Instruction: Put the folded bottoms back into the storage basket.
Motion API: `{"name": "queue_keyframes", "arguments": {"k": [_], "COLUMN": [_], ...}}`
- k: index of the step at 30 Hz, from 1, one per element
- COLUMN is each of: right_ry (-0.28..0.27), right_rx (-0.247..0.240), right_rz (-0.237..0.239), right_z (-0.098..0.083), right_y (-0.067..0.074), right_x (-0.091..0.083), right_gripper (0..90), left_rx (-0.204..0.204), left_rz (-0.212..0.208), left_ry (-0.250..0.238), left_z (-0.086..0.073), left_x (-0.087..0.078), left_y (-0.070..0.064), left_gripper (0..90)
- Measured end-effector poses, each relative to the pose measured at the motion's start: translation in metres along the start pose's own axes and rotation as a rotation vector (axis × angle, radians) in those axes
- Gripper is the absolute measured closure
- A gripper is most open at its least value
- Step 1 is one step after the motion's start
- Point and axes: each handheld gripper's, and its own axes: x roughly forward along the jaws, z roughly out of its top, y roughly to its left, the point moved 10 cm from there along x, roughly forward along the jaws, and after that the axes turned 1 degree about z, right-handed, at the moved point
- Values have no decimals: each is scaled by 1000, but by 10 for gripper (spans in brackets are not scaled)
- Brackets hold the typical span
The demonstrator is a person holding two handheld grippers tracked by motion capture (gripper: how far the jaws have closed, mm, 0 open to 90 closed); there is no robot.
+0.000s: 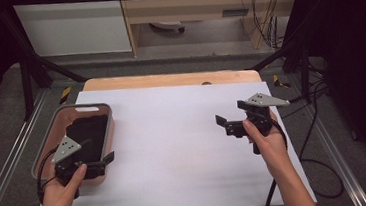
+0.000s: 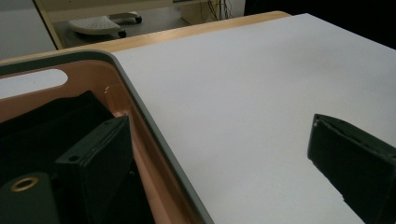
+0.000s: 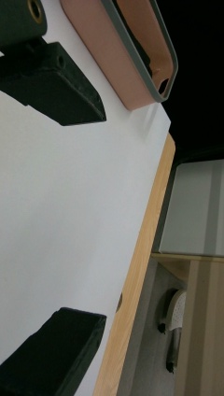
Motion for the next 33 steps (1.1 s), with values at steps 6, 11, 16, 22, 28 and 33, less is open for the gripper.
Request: {"name": "queue_keyframes", "arguments": {"k": [6,11,16,22,28,33], "right_ry": [8,-2,-23,-32,-45,-36], "right_rx": [6,24,23,24,51,64], "right_rz": [-20,-37,-67,-102,-125,-130], "right_z": [-13,-26,-41,-60,-80,-93], "right_y": [-9,-16,-23,-32,-38,-37], "right_x": [-11,-21,-31,-41,-47,-48], "right_gripper": [48,48,49,52,55,55], "left_rx": [-4,-20,-34,-38,-35,-32], "left_rz": [-4,-18,-13,-14,-10,-14], "left_ry": [1,9,9,9,20,24], "left_z": [-6,-9,-11,-11,-13,-14], "left_x": [-4,-1,1,0,2,2], "left_y": [-1,-3,-4,-3,-4,-4], "left_gripper": [69,70,70,70,70,71]}}
